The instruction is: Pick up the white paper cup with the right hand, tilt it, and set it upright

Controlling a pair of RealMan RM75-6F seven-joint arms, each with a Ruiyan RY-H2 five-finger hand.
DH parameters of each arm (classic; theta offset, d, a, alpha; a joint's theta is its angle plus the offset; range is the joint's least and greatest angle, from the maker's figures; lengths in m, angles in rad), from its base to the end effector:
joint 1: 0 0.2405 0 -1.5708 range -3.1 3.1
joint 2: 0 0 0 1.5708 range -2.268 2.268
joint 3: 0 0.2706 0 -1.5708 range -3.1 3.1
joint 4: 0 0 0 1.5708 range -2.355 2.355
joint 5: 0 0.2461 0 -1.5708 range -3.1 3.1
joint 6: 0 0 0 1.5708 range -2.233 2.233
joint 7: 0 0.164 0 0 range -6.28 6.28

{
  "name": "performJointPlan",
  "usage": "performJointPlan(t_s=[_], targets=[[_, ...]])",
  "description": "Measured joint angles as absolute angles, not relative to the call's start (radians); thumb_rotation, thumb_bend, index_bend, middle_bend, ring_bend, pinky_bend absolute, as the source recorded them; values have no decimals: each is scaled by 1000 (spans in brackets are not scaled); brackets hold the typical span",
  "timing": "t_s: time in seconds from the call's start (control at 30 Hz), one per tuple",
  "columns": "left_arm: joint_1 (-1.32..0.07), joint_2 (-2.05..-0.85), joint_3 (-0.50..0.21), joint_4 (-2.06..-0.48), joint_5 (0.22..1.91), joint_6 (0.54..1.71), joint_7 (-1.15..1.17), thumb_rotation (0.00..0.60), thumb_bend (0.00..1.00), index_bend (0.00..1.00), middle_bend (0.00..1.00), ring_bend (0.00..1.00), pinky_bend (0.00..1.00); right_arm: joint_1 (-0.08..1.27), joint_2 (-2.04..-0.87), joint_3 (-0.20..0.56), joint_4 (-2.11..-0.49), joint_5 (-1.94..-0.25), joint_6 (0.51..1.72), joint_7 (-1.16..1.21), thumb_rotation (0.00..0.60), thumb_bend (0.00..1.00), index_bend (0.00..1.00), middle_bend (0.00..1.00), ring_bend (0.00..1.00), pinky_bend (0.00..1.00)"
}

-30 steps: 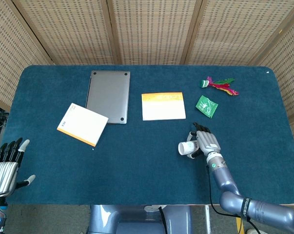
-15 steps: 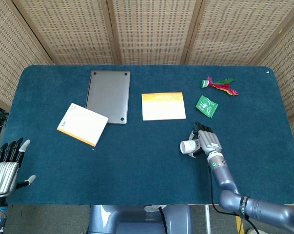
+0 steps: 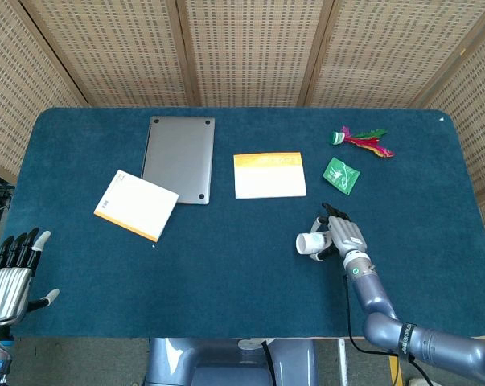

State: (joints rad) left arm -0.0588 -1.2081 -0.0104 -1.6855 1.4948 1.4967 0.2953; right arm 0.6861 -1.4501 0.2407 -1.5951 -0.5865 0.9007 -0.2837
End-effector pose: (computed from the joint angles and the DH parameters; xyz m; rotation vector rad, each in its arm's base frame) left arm -0.3175 0.1847 0.0908 -1.4415 -0.8427 -0.7660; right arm -0.2170 -0.3749 -0.0361 1.4393 -1.5458 0.7770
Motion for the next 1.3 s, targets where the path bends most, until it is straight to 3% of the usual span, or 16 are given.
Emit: performJointPlan(t_s=[1.3], targets=[[-60,-1208,-9,-1689,1498,1495,304,600,108,0,0,0,0,678,-1458,263,-1522,-534,863,-135,600,244,460,0,0,0]])
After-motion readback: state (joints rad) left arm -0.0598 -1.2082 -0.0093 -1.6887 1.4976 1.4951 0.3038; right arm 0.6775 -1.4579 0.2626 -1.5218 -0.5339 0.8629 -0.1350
